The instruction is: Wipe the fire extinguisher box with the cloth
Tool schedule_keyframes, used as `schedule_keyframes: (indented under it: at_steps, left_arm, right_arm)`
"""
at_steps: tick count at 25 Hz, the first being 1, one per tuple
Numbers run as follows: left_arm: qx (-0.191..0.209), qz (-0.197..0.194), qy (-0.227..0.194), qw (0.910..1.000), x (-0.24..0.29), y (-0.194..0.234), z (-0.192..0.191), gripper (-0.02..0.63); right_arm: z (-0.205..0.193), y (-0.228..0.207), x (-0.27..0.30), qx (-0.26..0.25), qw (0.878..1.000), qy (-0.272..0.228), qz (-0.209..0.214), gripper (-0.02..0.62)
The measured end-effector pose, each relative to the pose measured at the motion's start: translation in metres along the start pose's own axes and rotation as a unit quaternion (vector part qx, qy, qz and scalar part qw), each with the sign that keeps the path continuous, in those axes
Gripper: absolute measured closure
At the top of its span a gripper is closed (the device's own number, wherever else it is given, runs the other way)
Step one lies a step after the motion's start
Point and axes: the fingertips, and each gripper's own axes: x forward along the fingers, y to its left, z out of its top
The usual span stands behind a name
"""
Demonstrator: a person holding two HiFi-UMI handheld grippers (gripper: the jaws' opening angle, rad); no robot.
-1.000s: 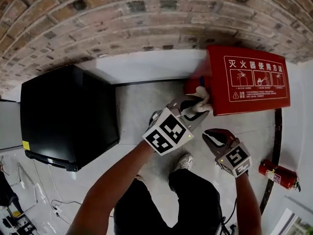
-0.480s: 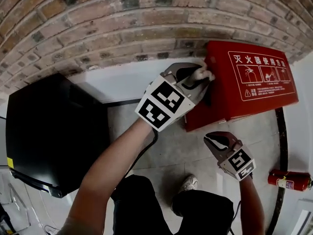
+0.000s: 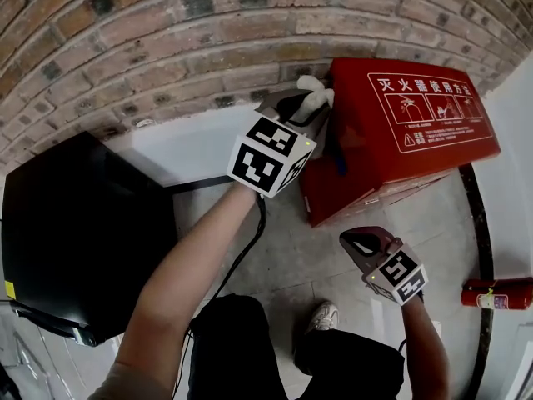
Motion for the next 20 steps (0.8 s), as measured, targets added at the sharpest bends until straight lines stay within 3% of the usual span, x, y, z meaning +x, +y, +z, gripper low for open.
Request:
schedule_keyframes:
  at_steps: [5,11,20]
  left_arm:
    - [-0.019,-0.014,-0.025,0.9994,-0.013,-0.032,-0.028,0.499]
    - [-0.024,-0.070,-0.055,0.9957,-0.033,-0.084,-0.048,0.499]
    - [-0.061,-0.149,-0.007,0.9869,-0.048,-0.139,-0.095,0.499]
  right_arm:
    - [-0.010,0.011,0.008,0.010,1.000,-0.013,0.007,0.571]
    - [-0.039,0.021,0.021,0.036,0.999,-0.015,0.018,0.571]
    - [-0.051,0.030,0.037,0.056,0.998,-0.015,0.020,0.571]
